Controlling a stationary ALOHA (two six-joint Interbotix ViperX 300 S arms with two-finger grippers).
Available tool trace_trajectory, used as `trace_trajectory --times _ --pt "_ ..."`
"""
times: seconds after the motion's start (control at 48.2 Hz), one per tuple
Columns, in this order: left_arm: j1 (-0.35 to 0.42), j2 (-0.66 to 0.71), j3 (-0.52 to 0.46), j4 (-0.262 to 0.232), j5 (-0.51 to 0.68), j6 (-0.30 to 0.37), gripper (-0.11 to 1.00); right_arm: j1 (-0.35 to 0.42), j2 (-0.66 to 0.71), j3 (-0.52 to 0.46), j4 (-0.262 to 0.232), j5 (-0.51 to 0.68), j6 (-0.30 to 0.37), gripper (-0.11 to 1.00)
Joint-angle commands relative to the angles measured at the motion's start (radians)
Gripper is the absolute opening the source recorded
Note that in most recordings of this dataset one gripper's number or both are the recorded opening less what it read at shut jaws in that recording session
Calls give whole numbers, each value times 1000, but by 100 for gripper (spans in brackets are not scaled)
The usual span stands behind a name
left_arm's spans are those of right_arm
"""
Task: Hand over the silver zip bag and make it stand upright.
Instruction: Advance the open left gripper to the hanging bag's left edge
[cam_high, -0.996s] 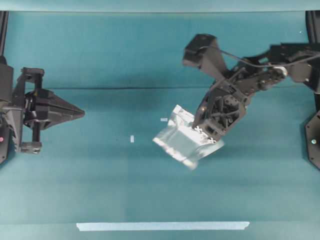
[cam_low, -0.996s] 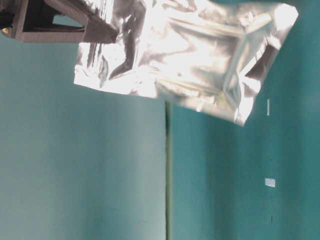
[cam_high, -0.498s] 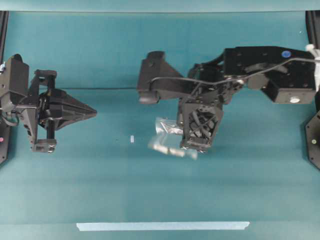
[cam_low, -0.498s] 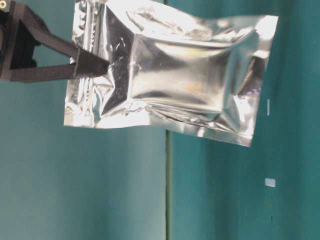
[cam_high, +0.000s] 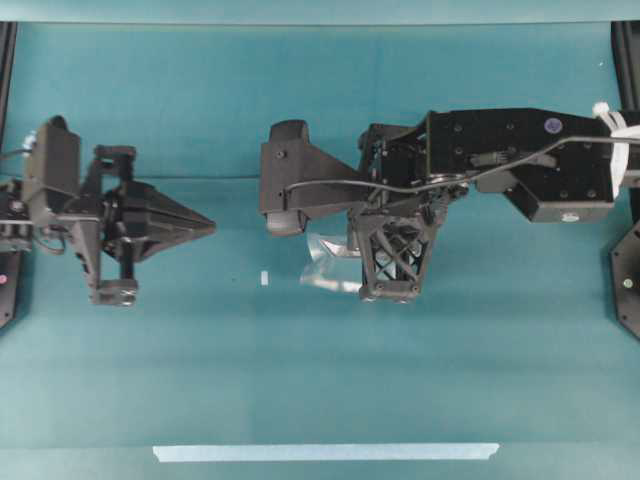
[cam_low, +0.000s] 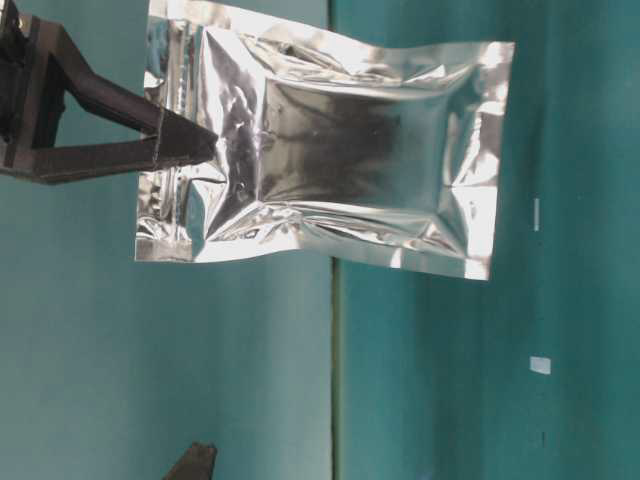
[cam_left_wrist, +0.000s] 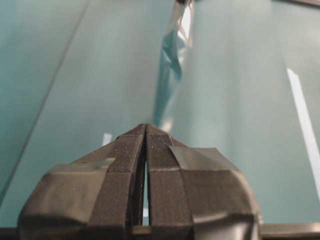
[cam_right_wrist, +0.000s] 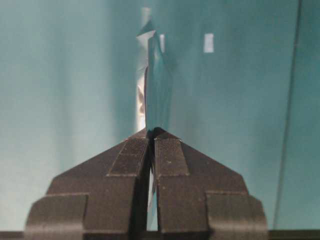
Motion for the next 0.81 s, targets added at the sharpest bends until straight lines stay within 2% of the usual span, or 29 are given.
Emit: trace_trajectory --times 0.0,0.311,0.436,0.602,0.788 --pt "-21 25 -40 2 -12 8 -1 2 -11 -21 -9 -2 -12 2" --pt "2 81 -54 2 -61 51 -1 2 3 -23 -25 -23 -14 2" --pt "3 144 -51 2 -146 38 -1 2 5 -28 -31 -23 -12 2" --pt "5 281 -61 2 -324 5 -1 2 8 -29 -34 -23 -12 2" --pt "-9 331 -75 2 -345 -21 -1 2 9 -31 -34 -28 -14 2"
